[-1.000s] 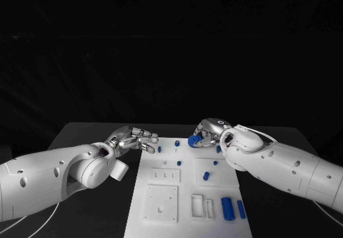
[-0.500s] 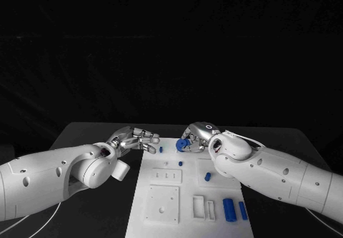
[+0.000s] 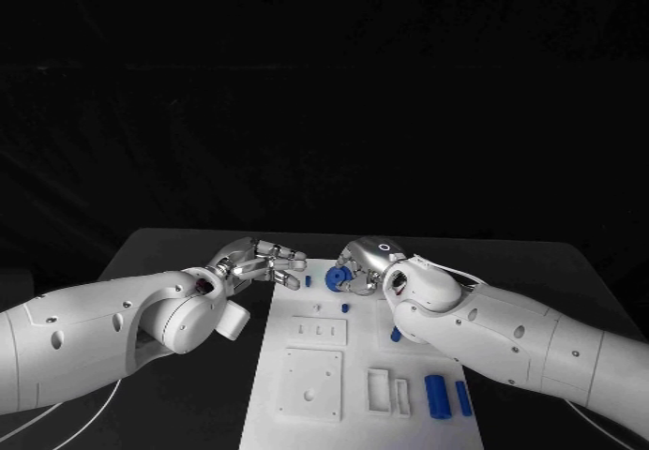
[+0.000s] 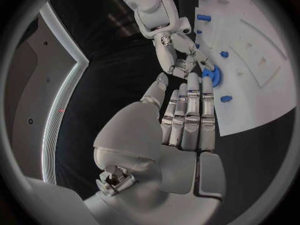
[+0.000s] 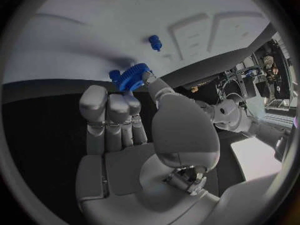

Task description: Assemble the parts on the task board

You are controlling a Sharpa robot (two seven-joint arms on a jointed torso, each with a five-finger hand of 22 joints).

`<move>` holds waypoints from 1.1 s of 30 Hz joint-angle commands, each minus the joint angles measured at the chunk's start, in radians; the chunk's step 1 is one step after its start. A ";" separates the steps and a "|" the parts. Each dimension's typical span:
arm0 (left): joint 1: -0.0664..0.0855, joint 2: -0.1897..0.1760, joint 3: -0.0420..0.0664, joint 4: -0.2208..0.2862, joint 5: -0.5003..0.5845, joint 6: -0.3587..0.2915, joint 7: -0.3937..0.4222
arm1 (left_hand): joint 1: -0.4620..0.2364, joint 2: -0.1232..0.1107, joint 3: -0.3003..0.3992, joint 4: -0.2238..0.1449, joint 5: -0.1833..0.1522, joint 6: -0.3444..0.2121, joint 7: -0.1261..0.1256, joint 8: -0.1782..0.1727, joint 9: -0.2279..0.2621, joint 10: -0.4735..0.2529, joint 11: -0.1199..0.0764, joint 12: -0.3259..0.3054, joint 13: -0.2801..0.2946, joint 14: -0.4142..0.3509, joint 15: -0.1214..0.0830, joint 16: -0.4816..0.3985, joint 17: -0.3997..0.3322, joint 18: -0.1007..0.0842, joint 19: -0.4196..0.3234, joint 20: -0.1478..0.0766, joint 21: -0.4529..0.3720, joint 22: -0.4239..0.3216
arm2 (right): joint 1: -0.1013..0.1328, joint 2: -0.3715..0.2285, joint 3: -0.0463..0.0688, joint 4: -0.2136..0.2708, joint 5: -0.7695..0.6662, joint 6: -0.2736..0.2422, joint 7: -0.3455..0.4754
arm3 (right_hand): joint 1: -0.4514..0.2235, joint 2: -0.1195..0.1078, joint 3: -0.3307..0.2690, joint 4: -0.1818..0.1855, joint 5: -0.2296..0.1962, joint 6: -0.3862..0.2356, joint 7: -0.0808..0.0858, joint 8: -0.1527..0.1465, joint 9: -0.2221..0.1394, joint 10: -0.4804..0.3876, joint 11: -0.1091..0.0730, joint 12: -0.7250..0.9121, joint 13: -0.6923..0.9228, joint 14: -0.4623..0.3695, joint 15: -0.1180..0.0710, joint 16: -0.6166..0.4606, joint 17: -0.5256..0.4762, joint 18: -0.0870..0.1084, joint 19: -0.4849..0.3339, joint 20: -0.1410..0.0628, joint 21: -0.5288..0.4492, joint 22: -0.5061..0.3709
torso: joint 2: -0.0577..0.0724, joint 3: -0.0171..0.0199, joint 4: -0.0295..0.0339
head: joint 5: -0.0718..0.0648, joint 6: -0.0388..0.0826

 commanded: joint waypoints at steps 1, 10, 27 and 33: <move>0.001 0.002 0.001 0.003 -0.002 0.006 0.005 | 0.002 -0.010 0.003 0.005 -0.005 -0.004 -0.001 -0.001 0.000 -0.008 0.000 -0.005 0.000 -0.003 0.004 -0.004 -0.001 0.016 -0.001 0.005 0.006 -0.001 | -0.002 0.008 -0.001 -0.014 -0.023 -0.017 -0.005 | 0.003 -0.011 0.008 0.001 0.006 0.005 0.001 -0.002 0.000 0.006 0.001 -0.004 0.000 0.000 0.003 -0.001 -0.002 0.000 0.061 0.003 -0.006 0.051 | 0.001 -0.0010 0.0018 | 0.001 -0.001; 0.001 0.004 0.001 0.003 -0.002 0.007 0.005 | 0.002 -0.010 0.003 0.005 -0.005 -0.004 -0.001 -0.001 0.000 -0.008 0.000 -0.005 0.000 -0.003 0.004 -0.004 -0.001 0.016 -0.001 0.005 0.006 -0.001 | -0.005 0.030 -0.009 -0.066 -0.022 -0.002 -0.008 | 0.000 -0.012 0.010 0.000 0.005 0.003 0.001 -0.002 0.000 0.003 0.001 -0.008 -0.002 -0.001 0.004 -0.004 -0.004 0.001 0.061 0.003 -0.010 0.048 | 0.000 -0.0005 0.0006 | 0.000 -0.001; 0.001 0.003 0.001 0.005 -0.002 0.005 0.002 | 0.001 -0.010 0.003 0.006 -0.005 -0.005 -0.001 -0.001 0.000 -0.009 0.000 -0.005 0.000 -0.003 0.004 -0.004 -0.001 0.016 -0.002 0.005 0.008 -0.003 | -0.014 0.040 -0.021 -0.080 -0.007 0.036 0.008 | -0.004 -0.011 0.003 0.001 0.005 0.003 0.001 -0.002 0.000 0.001 0.001 -0.010 -0.003 -0.001 0.004 -0.008 -0.008 0.001 0.060 0.004 -0.015 0.044 | 0.000 0.0008 -0.0021 | 0.004 -0.005; 0.001 0.001 0.001 0.005 -0.002 0.005 0.002 | 0.001 -0.010 0.003 0.006 -0.005 -0.005 -0.001 -0.001 0.000 -0.009 0.000 -0.005 0.000 -0.003 0.004 -0.004 -0.001 0.016 -0.002 0.005 0.008 -0.003 | -0.018 0.034 -0.022 -0.068 -0.003 0.040 0.009 | -0.005 -0.010 0.000 0.002 0.005 0.003 0.001 -0.002 0.000 0.001 0.001 -0.009 -0.002 -0.001 0.004 -0.008 -0.007 0.001 0.060 0.004 -0.015 0.044 | 0.000 0.0013 -0.0018 | 0.005 -0.005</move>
